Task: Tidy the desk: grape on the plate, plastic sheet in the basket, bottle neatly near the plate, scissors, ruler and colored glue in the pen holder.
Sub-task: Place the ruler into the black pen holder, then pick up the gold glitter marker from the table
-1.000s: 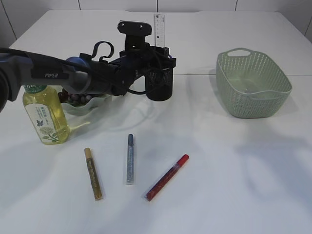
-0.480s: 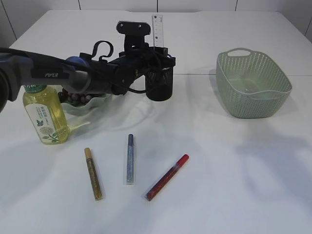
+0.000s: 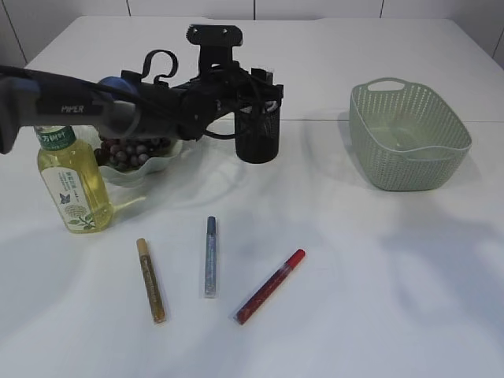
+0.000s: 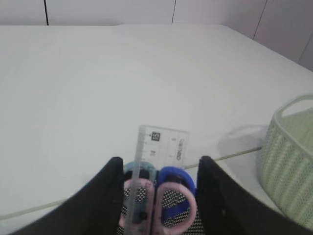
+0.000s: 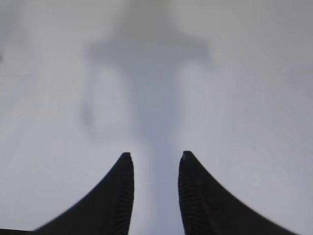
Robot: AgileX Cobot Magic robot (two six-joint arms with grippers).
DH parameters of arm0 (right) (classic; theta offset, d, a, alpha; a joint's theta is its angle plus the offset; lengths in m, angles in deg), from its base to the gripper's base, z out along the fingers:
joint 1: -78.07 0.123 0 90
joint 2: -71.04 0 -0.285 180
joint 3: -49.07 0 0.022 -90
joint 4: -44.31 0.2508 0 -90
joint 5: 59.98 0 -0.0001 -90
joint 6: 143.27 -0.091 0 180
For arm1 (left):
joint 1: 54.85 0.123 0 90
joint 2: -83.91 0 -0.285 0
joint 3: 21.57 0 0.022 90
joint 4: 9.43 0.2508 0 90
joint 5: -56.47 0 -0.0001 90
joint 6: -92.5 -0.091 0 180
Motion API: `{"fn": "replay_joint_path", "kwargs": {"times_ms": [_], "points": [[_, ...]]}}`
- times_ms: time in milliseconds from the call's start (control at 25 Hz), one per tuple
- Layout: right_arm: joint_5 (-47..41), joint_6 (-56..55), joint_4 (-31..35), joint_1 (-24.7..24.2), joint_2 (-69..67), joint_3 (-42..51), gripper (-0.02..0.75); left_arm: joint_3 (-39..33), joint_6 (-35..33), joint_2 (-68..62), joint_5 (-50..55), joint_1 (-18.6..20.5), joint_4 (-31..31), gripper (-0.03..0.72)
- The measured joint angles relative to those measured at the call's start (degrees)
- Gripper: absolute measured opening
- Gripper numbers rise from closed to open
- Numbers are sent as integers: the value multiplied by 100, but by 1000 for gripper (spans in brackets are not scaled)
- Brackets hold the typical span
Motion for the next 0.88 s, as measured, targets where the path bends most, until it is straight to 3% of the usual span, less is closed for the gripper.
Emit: {"fn": "replay_joint_path", "kwargs": {"times_ms": [400, 640, 880], "points": [[0, 0, 0, 0, 0, 0, 260, 0, 0, 768, 1432, 0, 71, 363], [0, 0, 147, 0, 0, 0, 260, 0, 0, 1806, 3243, 0, 551, 363], [0, 0, 350, 0, 0, 0, 260, 8, 124, 2717, 5635, 0, 635, 363]]}}
